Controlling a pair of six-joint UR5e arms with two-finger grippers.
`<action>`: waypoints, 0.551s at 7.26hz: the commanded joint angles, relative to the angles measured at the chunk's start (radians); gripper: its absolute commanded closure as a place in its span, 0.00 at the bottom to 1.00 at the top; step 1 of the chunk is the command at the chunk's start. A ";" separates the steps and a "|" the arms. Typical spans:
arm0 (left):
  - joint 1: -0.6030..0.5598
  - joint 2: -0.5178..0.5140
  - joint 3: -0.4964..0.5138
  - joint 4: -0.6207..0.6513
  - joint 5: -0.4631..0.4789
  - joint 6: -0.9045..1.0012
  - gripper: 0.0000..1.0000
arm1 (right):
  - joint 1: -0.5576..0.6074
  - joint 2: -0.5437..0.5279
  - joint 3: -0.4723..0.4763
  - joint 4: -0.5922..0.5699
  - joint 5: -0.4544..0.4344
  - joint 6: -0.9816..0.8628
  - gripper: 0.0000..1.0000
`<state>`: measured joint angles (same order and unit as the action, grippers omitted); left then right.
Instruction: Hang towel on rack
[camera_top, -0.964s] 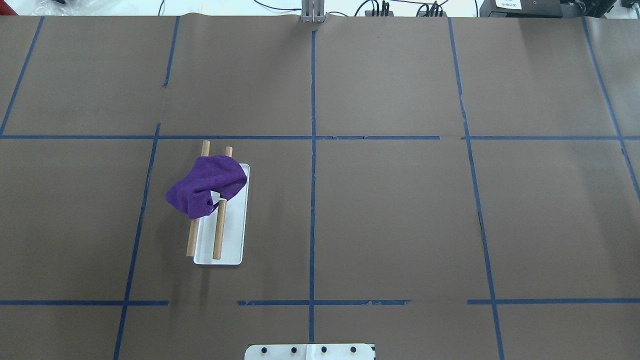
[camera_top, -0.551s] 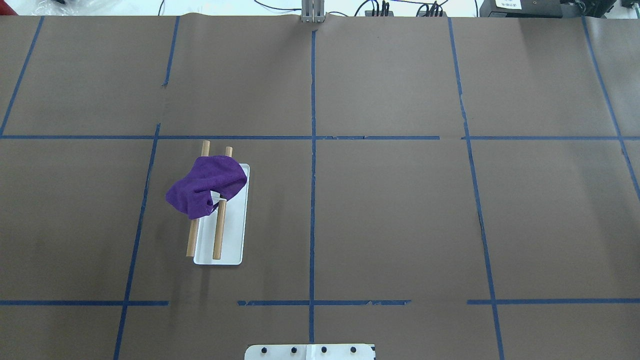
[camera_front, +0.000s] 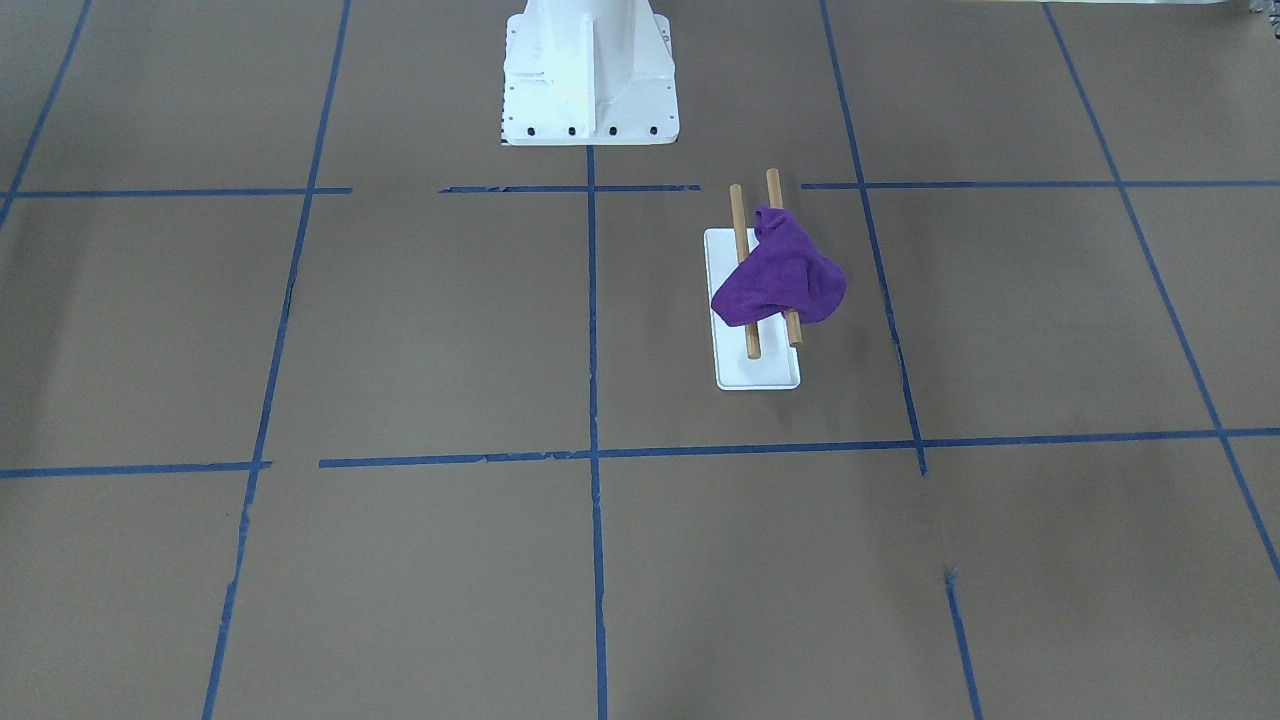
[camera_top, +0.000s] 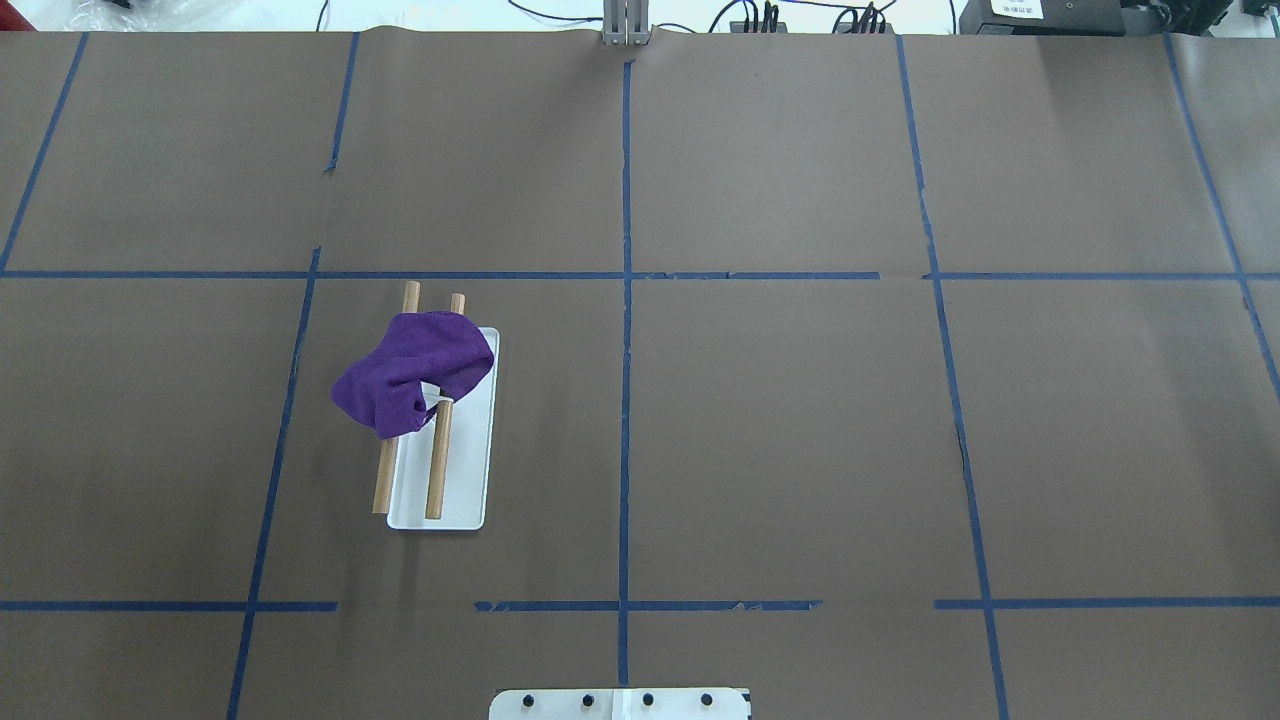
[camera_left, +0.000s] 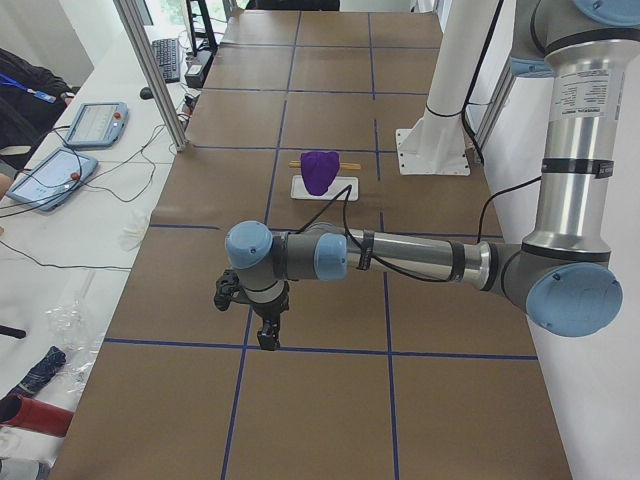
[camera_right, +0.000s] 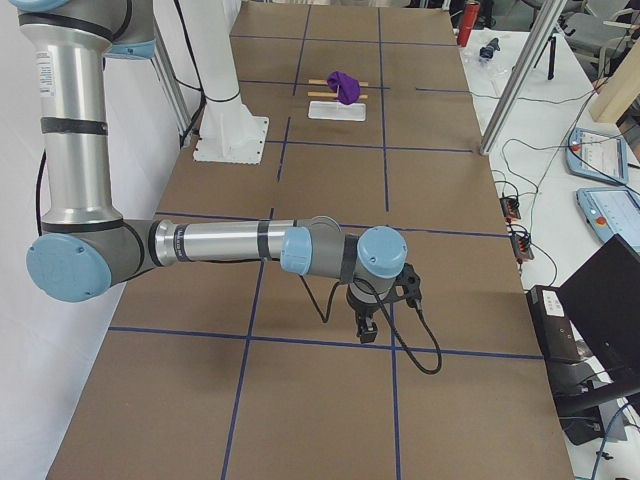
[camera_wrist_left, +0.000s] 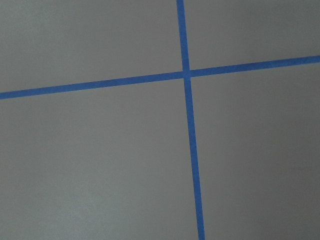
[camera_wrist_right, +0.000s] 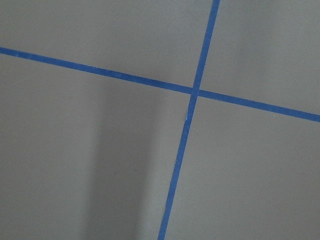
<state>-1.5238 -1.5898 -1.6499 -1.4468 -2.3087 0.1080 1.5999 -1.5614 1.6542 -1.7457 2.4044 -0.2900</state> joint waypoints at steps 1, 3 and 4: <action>0.001 0.001 0.001 -0.036 -0.029 -0.027 0.00 | 0.000 0.006 -0.001 0.000 0.001 0.000 0.00; 0.001 0.004 0.021 -0.108 -0.029 -0.028 0.00 | 0.000 0.015 -0.002 0.000 -0.001 0.000 0.00; 0.001 0.004 0.041 -0.131 -0.029 -0.028 0.00 | 0.000 0.015 -0.002 0.000 -0.001 0.000 0.00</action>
<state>-1.5233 -1.5866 -1.6302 -1.5468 -2.3370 0.0808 1.5999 -1.5484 1.6527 -1.7457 2.4040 -0.2899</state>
